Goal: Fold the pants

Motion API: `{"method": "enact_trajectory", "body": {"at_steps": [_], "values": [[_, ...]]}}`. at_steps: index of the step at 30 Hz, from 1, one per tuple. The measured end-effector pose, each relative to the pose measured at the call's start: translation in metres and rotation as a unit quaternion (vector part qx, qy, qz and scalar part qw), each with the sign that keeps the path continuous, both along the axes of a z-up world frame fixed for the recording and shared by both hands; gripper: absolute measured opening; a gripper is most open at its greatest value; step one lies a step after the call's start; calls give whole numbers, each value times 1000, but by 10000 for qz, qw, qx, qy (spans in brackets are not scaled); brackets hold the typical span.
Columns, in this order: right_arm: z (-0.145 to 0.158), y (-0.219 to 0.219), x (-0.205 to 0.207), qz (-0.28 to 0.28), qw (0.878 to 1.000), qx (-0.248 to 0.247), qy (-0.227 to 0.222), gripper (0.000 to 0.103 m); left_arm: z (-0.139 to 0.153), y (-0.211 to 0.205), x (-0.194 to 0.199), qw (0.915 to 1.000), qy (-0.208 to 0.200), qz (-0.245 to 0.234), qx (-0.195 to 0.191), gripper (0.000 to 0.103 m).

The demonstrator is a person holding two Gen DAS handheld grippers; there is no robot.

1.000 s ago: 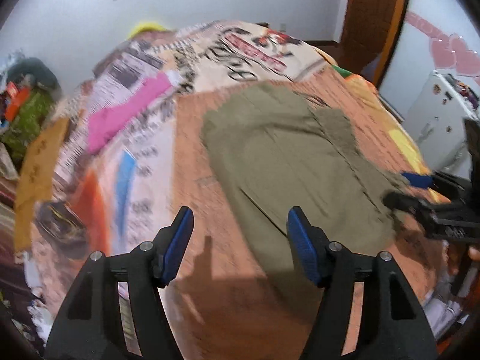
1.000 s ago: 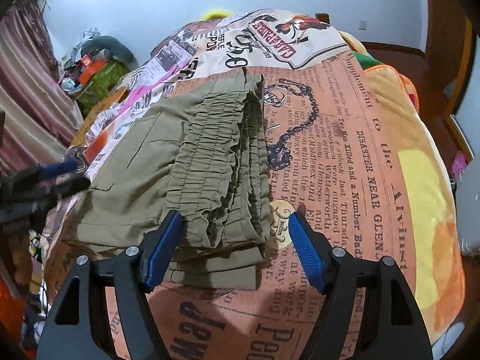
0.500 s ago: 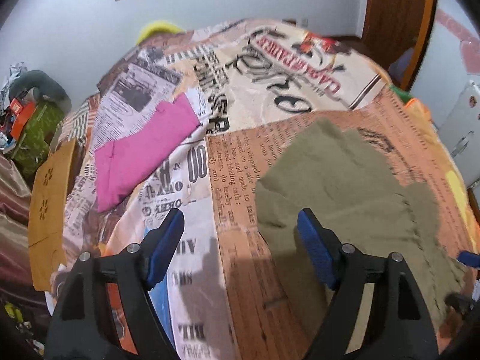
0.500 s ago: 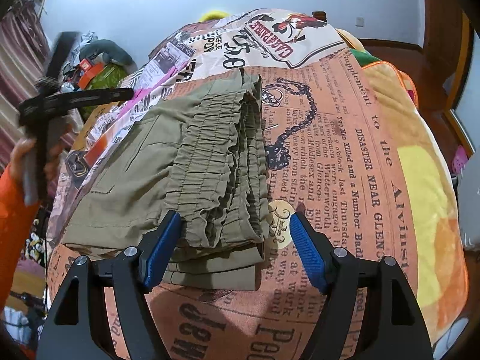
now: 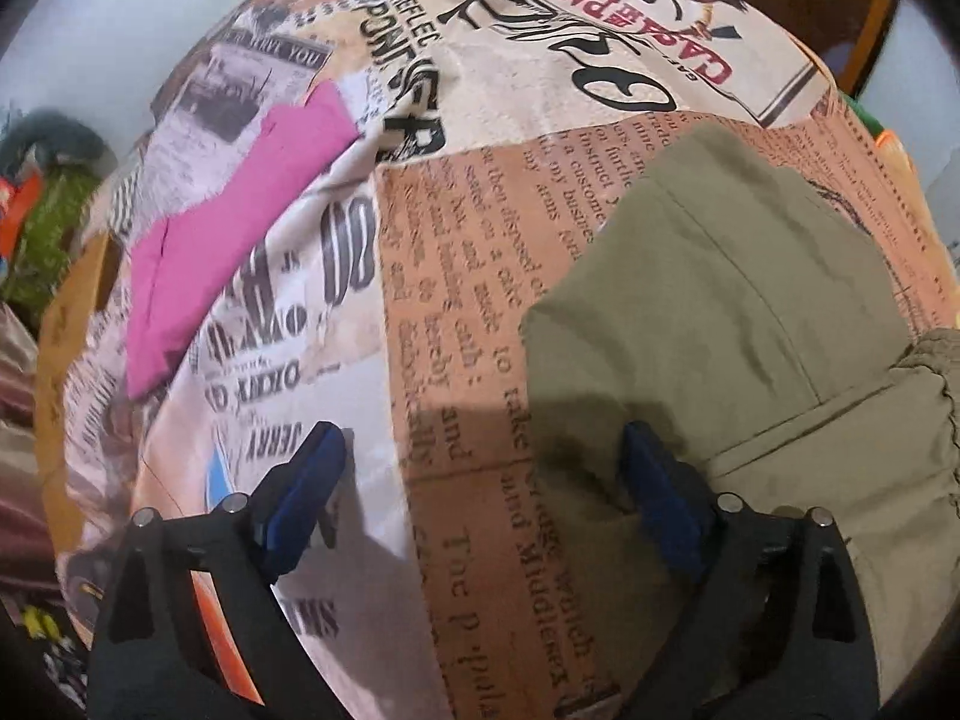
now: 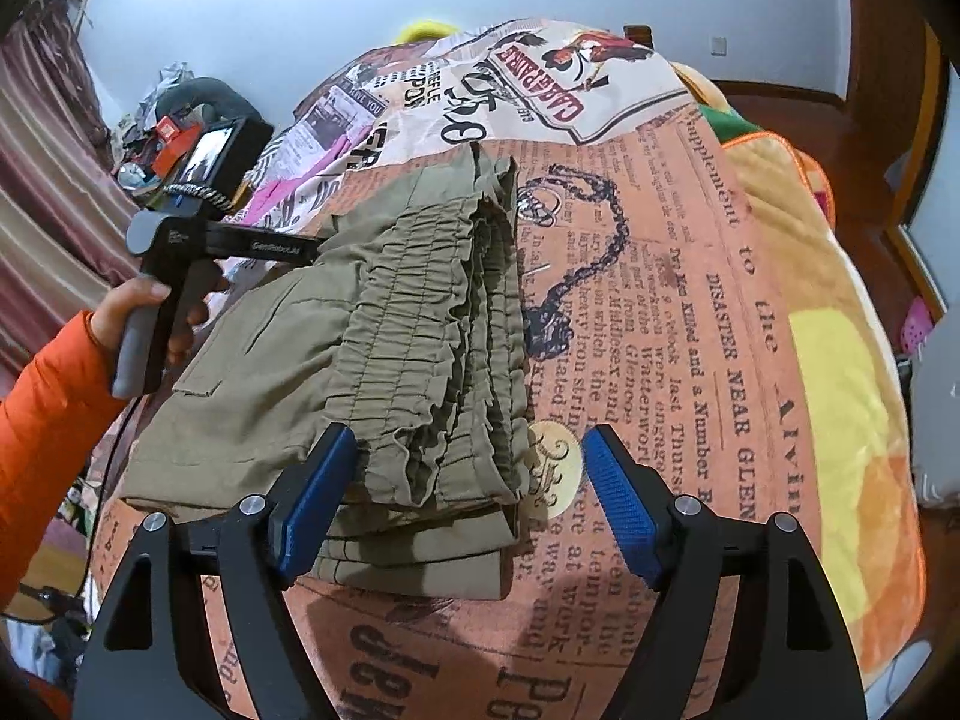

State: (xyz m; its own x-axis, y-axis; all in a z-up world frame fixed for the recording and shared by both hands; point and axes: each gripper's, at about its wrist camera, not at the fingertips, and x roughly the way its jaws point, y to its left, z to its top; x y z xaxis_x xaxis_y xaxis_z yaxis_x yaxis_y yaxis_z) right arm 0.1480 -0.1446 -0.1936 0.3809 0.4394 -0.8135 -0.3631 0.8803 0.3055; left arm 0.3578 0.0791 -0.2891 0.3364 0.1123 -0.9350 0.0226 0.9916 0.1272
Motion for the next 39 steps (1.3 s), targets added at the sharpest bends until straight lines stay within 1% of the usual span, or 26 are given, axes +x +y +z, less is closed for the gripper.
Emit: {"method": "enact_trajectory", "body": {"at_steps": [1,4,8,10,14,16,19,22,26,29,32,35,36,39], "values": [[2,0,0,-11,10000,-41,-36,75,1,2,-4,10000,-2,-10,-21,94],[6,-2,2,-79,9998,-109,-119,76,5,3,-17,10000,-26,-26,73,94],[11,-8,5,-213,9996,-72,-183,76,15,4,-39,9998,-77,40,150,94],[14,-11,5,-258,9994,-47,-210,76,18,9,-50,9998,-94,154,74,94],[20,-11,3,-242,9992,-67,-318,76,27,15,-85,9985,-108,490,-216,94],[21,-12,0,-232,9991,-79,-350,76,31,15,-100,9981,-144,531,-270,94],[23,-12,-3,-225,9990,-83,-366,76,39,7,-130,9980,-262,521,-250,93],[21,-11,-6,-201,9991,-94,-366,76,42,-3,-155,9978,-215,467,-427,93],[15,-11,-12,-211,9992,-145,-301,76,46,-13,-174,9961,-217,569,-634,94],[13,-13,-18,-254,9993,-97,-242,76,50,-17,-187,9945,-333,684,-726,93],[8,-15,-24,-265,9994,-133,-175,76,55,-17,-195,9947,-525,703,-536,93],[-1,-15,-28,-229,9995,-233,-51,76,54,-6,-202,9944,-613,844,-174,93],[-4,-16,-29,-207,9994,-268,-5,76,52,0,-204,9943,-588,878,-144,93],[-11,-21,-32,-226,9994,-249,57,76,45,17,-206,9935,-430,964,-416,95]]}}
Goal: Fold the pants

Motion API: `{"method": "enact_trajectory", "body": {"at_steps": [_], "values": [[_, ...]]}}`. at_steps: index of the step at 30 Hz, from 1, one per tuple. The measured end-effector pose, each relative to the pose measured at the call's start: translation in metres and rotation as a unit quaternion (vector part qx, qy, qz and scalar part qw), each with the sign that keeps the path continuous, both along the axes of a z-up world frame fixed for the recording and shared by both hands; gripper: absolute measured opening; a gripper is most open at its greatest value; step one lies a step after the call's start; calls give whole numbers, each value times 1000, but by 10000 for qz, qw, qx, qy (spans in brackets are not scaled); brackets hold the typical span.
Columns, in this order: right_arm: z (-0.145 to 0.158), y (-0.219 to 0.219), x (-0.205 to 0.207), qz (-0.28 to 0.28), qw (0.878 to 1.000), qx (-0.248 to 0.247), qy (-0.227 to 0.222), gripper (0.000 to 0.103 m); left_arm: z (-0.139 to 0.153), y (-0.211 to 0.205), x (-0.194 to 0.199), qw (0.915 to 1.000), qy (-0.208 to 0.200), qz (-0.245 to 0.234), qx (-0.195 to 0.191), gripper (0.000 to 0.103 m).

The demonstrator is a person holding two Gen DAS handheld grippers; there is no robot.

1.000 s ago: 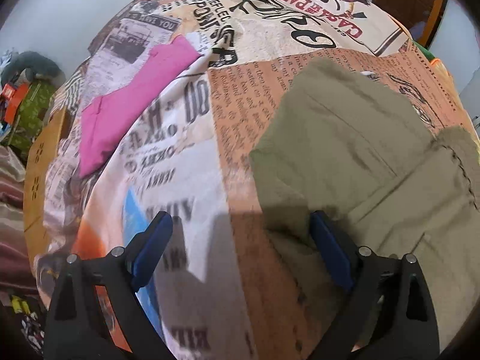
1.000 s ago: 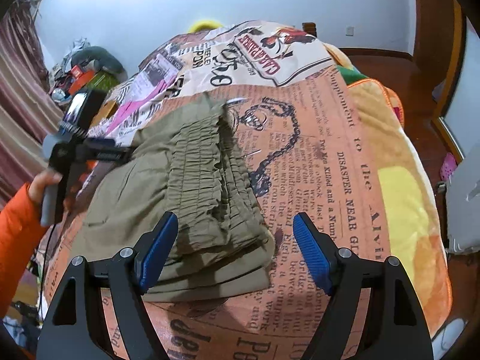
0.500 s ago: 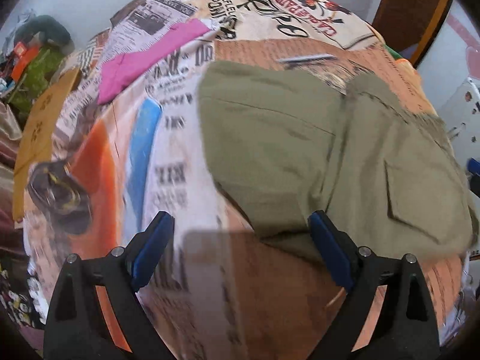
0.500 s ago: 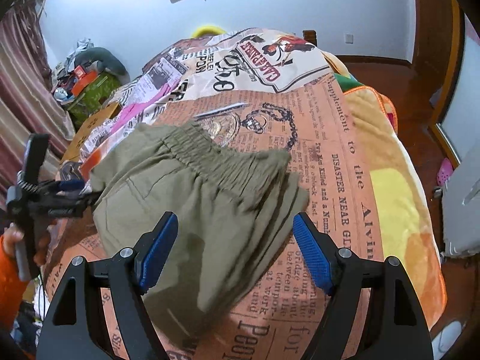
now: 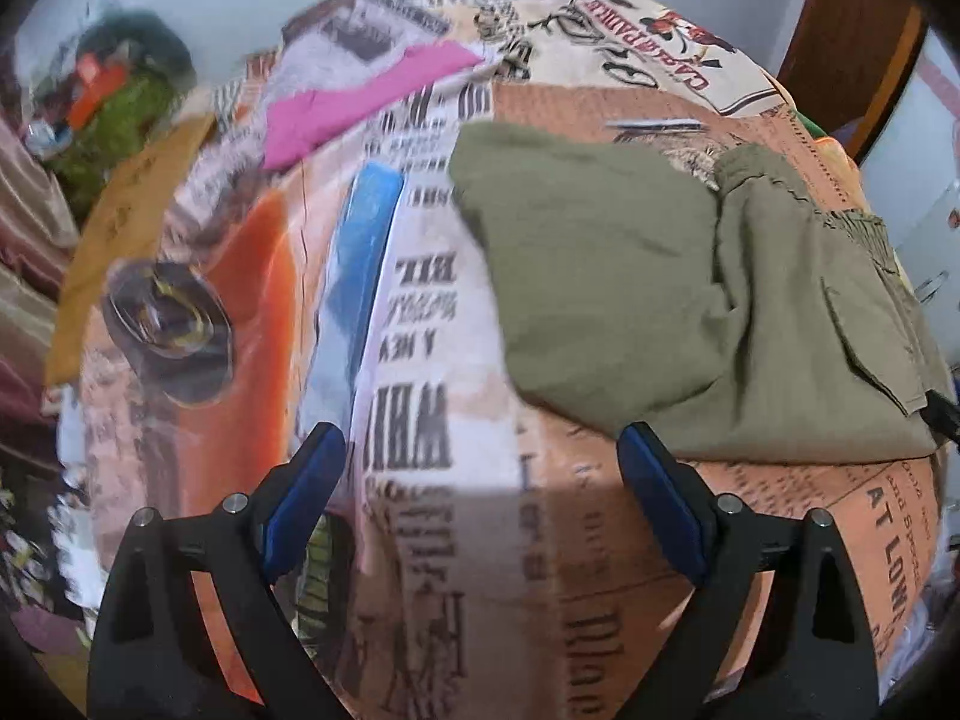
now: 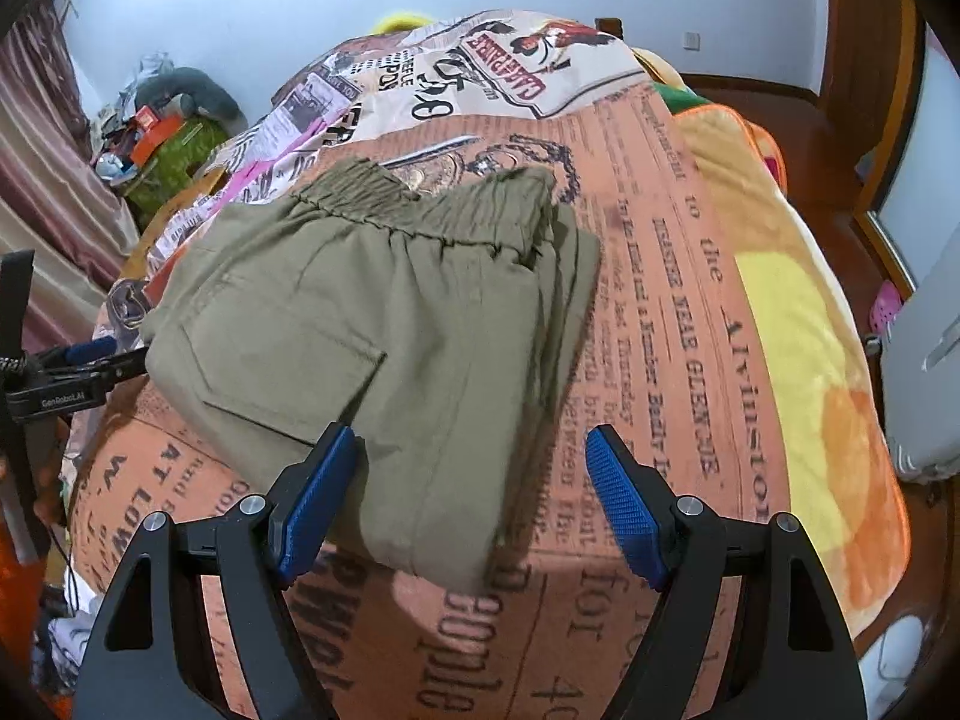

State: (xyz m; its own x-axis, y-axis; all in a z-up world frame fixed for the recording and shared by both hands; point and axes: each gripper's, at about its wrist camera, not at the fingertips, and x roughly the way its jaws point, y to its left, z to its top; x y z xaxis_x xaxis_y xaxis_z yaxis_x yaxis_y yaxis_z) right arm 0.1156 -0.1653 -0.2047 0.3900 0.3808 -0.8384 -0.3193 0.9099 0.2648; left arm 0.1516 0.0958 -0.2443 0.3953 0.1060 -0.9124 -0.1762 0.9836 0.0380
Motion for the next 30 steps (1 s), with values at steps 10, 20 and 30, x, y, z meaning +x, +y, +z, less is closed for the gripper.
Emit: {"method": "enact_trajectory", "body": {"at_steps": [10,20,30], "values": [[2,-2,-3,-81,10000,-5,-17,76,22,18,-2,9995,-254,77,-186,94],[0,-2,-3,-139,9999,46,22,76,-7,18,19,9996,-174,167,-134,95],[6,-11,8,-377,9991,132,-119,76,20,34,20,9994,-304,145,-94,93]]}}
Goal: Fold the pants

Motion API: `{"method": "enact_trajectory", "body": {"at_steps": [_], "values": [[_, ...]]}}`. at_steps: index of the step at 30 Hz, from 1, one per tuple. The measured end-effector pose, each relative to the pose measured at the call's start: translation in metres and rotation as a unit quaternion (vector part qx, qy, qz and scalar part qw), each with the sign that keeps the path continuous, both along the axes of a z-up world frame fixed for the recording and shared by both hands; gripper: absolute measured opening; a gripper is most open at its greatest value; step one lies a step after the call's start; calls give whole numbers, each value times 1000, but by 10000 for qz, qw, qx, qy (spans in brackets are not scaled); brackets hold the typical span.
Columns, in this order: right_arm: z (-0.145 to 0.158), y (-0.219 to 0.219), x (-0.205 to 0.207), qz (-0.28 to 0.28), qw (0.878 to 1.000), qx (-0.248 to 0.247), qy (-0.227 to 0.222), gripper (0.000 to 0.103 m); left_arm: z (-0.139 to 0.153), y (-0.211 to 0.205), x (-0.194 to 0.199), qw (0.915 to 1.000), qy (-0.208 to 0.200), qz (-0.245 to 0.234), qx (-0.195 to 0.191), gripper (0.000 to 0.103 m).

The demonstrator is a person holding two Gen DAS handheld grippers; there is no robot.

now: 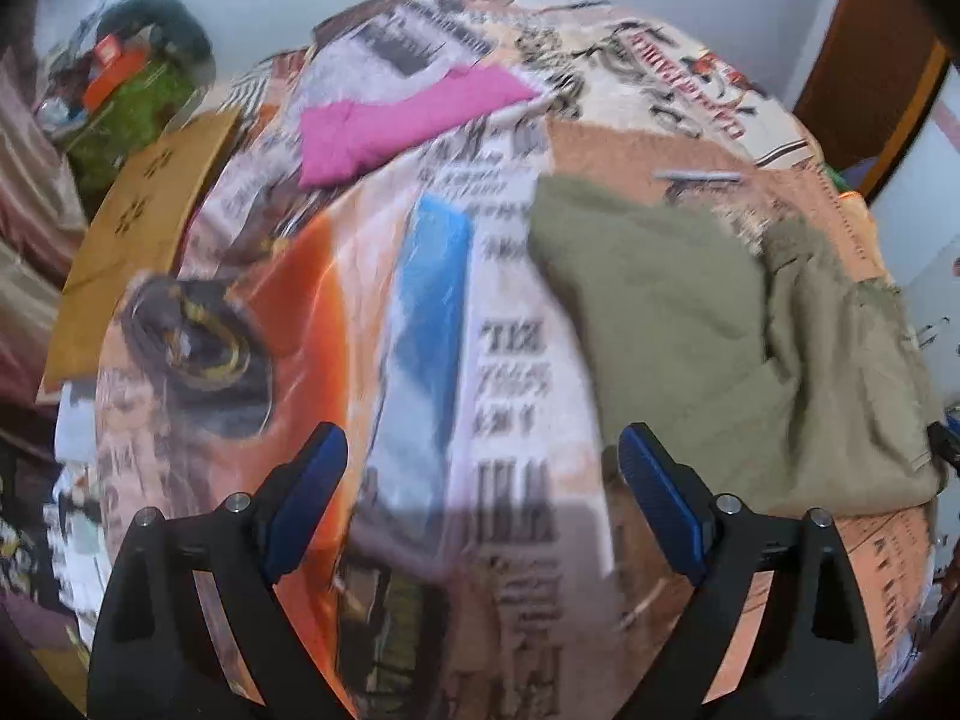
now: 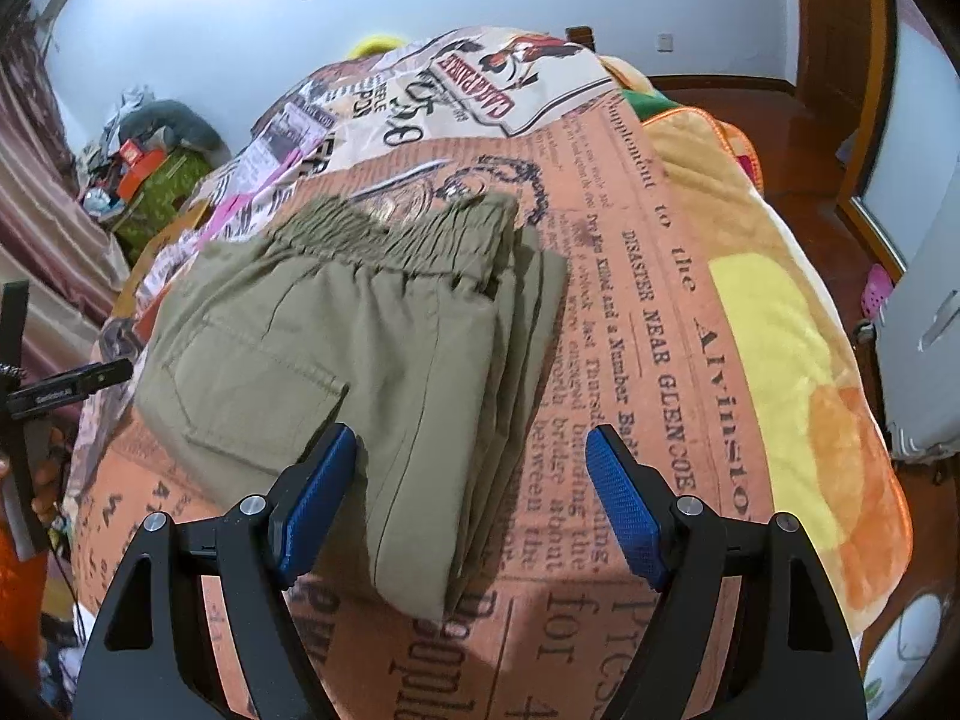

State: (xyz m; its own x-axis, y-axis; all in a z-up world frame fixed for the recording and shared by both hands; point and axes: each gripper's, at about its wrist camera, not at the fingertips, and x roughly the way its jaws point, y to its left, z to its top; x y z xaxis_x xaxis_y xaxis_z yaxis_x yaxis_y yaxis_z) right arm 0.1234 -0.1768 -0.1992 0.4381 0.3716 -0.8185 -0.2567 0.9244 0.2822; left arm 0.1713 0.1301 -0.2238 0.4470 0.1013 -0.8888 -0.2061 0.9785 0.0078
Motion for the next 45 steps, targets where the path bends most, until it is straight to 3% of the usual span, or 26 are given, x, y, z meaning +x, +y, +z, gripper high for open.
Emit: {"method": "enact_trajectory", "body": {"at_steps": [4,9,18,23,24,30,33,36,39,45], "values": [[4,2,8,-6,10000,-85,-28,76,2,-13,27,9988,-6,-325,-368,93],[6,1,18,-39,9999,-87,-53,76,-15,-24,55,9974,254,-495,-462,93],[-27,-3,45,-115,9964,471,698,76,-35,-25,70,9959,385,-622,-535,93],[-36,-9,55,-193,9920,864,898,76,-36,-21,79,9948,308,-658,-715,91],[-37,-9,57,-178,9915,899,920,76,-37,-20,81,9945,283,-659,-767,89],[-38,-11,62,-58,9904,989,967,77,-33,-29,85,9900,113,-1032,-953,53],[-38,-10,65,-11,9904,981,971,76,-34,-32,90,9896,105,-1096,-929,49],[-37,-9,69,58,9908,981,929,68,-35,-33,94,9892,100,-1095,-973,44],[-35,-6,73,72,9919,945,845,61,-35,-33,97,9884,96,-1110,-1036,33],[-29,-3,79,74,9945,801,674,40,-28,-38,97,9905,-10,-1092,-833,15]]}}
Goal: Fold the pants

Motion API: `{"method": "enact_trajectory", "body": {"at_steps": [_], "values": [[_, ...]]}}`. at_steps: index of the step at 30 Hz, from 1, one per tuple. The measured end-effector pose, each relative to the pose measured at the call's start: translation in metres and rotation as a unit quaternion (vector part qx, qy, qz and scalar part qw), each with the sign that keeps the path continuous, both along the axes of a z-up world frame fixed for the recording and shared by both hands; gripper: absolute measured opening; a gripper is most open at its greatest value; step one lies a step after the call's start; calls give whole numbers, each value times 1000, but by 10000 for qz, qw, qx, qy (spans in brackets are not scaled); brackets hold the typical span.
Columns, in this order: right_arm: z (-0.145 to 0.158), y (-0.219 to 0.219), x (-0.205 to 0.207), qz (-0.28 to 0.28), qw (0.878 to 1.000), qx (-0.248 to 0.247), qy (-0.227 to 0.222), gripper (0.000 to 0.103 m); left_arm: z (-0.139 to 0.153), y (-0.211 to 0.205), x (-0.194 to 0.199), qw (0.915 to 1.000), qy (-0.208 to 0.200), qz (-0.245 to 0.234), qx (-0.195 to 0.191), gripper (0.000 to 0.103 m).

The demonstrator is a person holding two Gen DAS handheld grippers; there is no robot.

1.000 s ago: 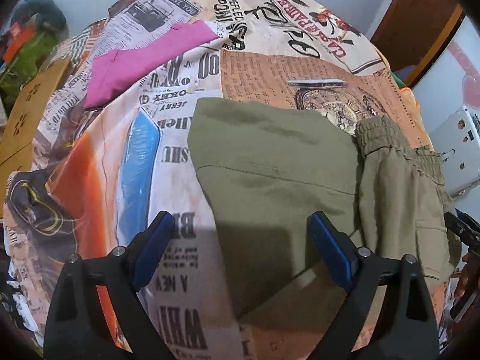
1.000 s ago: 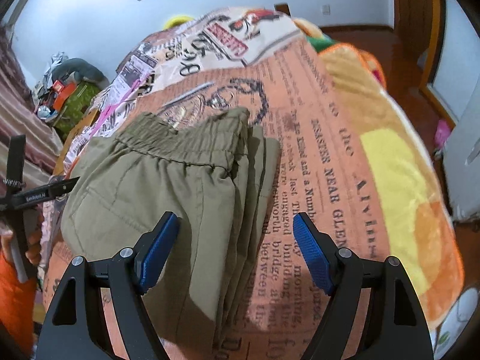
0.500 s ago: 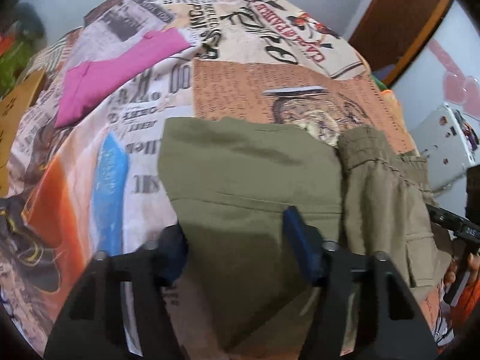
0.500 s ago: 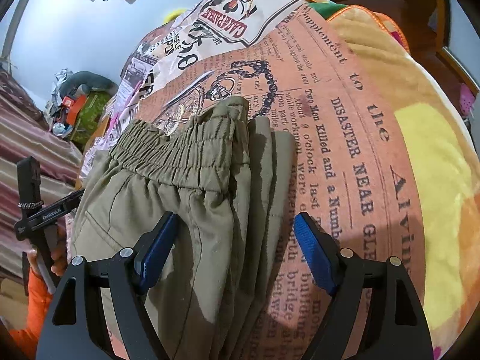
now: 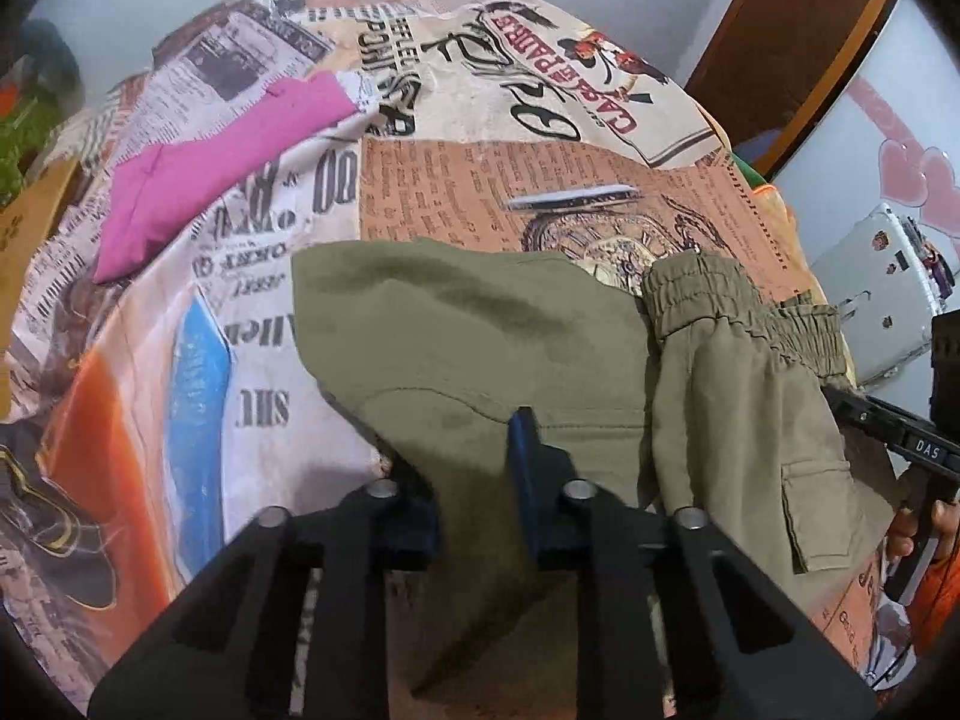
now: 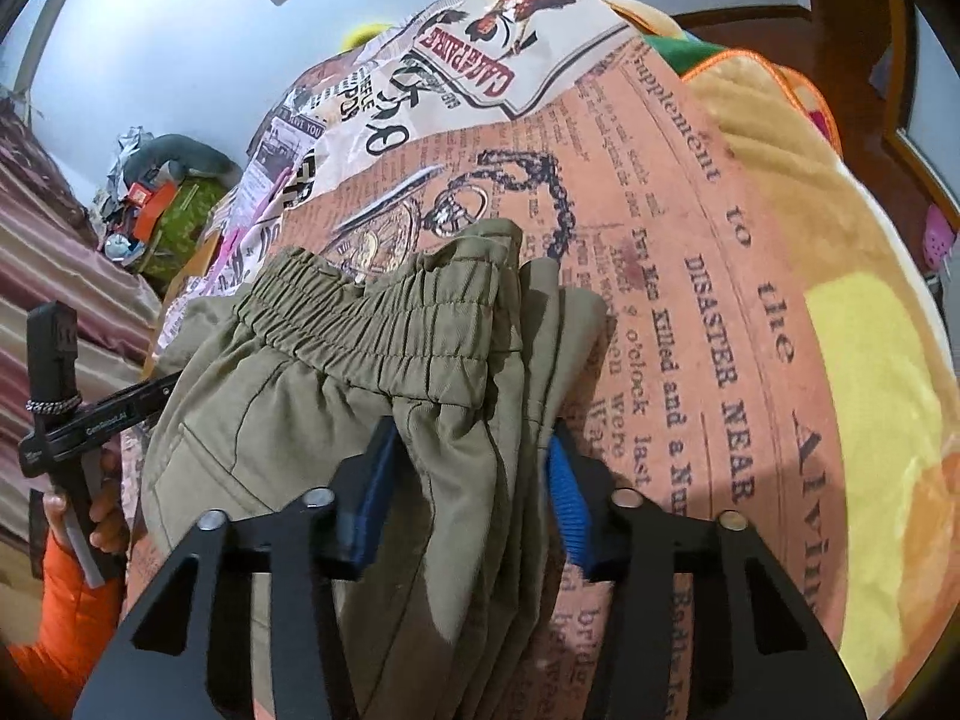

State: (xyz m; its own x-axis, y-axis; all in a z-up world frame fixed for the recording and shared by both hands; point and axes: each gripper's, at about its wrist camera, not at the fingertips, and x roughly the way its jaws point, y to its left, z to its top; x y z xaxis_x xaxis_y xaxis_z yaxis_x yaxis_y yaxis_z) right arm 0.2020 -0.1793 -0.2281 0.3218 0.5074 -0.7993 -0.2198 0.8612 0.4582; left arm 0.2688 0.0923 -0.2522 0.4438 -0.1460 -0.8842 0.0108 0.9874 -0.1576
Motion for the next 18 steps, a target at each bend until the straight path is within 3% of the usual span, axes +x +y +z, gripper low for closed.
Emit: {"method": "enact_trajectory", "body": {"at_steps": [10,18], "values": [[19,7,4,103,9995,-61,-302,21,27,-2,-8,9993,-371,-15,67,4],[42,17,5,198,9973,-100,-704,19,54,-10,-18,9975,-685,-53,171,3]]}}
